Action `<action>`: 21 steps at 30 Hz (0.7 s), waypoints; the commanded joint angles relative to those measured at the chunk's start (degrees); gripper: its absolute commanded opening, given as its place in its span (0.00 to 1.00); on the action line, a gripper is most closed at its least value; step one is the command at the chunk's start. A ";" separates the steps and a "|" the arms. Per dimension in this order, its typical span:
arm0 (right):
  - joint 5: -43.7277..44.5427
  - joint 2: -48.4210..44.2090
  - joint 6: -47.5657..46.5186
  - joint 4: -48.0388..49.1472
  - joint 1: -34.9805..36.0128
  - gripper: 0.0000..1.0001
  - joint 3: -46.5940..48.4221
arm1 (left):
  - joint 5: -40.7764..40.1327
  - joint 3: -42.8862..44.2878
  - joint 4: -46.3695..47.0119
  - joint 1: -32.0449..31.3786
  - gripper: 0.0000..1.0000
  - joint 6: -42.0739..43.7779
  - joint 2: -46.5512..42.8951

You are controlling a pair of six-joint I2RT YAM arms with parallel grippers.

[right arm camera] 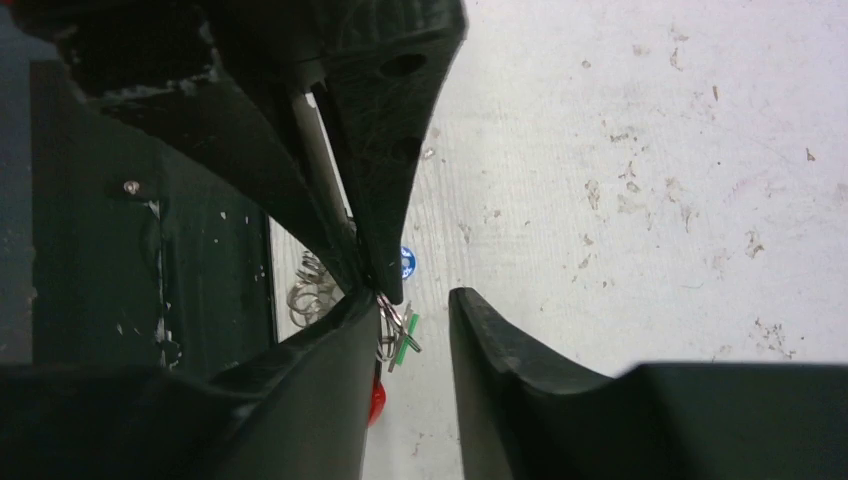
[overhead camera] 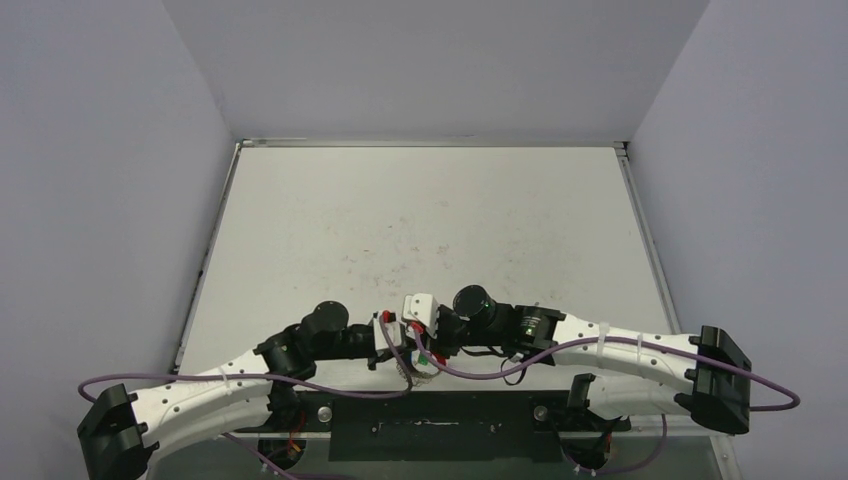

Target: Put the keys on the keyring

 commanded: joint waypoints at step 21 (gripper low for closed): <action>-32.27 -12.71 -14.34 9.39 -14.08 0.53 -5.40 | 7.40 -0.23 -3.67 -0.23 0.00 14.64 -15.38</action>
